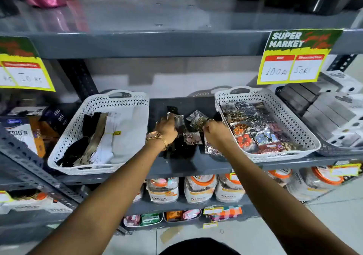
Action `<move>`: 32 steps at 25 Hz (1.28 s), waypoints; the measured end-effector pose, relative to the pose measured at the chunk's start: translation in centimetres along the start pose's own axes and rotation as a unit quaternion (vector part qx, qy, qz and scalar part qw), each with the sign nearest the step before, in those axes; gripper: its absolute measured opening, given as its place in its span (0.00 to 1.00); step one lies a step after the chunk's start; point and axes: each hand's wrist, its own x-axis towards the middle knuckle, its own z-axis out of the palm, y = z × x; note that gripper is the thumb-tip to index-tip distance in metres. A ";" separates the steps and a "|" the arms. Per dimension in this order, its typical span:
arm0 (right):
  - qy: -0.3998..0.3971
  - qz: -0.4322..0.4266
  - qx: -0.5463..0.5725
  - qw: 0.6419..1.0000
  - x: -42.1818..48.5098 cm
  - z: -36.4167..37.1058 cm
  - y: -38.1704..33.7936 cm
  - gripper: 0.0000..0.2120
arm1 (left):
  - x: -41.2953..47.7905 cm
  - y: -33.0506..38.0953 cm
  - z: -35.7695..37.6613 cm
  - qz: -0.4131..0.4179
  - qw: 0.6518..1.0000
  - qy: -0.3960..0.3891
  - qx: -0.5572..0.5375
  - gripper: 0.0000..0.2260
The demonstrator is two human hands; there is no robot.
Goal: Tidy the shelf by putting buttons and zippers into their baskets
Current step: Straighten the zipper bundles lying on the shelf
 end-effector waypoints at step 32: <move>0.202 0.013 0.312 0.928 4.0 -6.2 -0.2 0.20 | -0.2 2.2 -7.8 -0.027 0.820 0.006 -0.572 0.11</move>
